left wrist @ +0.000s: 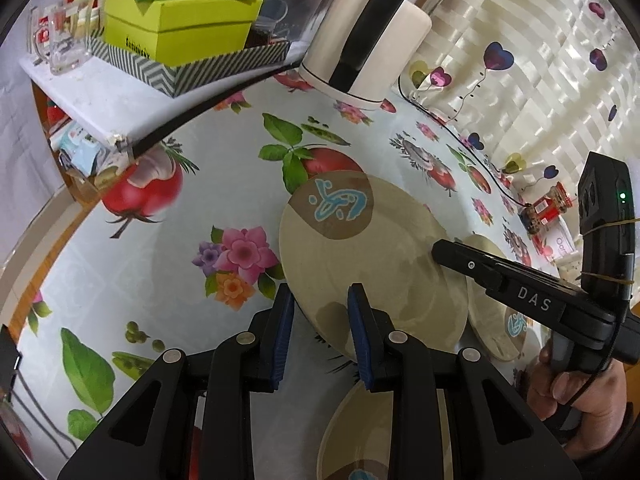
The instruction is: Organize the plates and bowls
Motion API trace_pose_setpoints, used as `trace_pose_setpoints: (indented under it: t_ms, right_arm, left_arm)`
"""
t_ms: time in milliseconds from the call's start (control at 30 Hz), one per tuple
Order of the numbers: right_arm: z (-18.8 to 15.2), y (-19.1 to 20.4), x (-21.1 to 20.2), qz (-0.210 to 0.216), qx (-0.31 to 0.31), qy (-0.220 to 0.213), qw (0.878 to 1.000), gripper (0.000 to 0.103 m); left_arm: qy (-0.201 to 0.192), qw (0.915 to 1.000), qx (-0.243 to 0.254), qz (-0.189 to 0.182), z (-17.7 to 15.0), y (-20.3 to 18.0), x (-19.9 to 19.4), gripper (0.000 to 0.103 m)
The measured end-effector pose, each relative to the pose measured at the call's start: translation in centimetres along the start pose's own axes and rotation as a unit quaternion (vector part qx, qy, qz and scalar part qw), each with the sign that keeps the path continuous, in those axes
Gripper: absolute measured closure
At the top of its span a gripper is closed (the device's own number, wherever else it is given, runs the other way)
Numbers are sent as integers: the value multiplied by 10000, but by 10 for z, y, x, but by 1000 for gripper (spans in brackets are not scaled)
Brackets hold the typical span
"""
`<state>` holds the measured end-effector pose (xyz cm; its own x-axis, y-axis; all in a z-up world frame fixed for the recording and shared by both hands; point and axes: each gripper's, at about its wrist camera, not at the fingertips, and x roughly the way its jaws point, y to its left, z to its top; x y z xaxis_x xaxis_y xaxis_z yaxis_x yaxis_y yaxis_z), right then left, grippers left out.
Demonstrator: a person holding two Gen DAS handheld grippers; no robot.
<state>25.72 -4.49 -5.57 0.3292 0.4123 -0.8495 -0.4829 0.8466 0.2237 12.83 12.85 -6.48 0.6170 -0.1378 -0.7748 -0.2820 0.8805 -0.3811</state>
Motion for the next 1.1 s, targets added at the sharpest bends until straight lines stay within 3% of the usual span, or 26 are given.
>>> trace_pose_setpoints:
  t_ms: [467, 1100]
  right_arm:
    - [-19, 5, -29, 80, 76, -107, 9999, 81]
    - [-87, 7, -77, 67, 206, -182, 9996, 81]
  left_arm:
    - [-39, 9997, 230, 89, -16, -16, -27, 74]
    - [159, 9976, 644, 173, -67, -37, -58, 74]
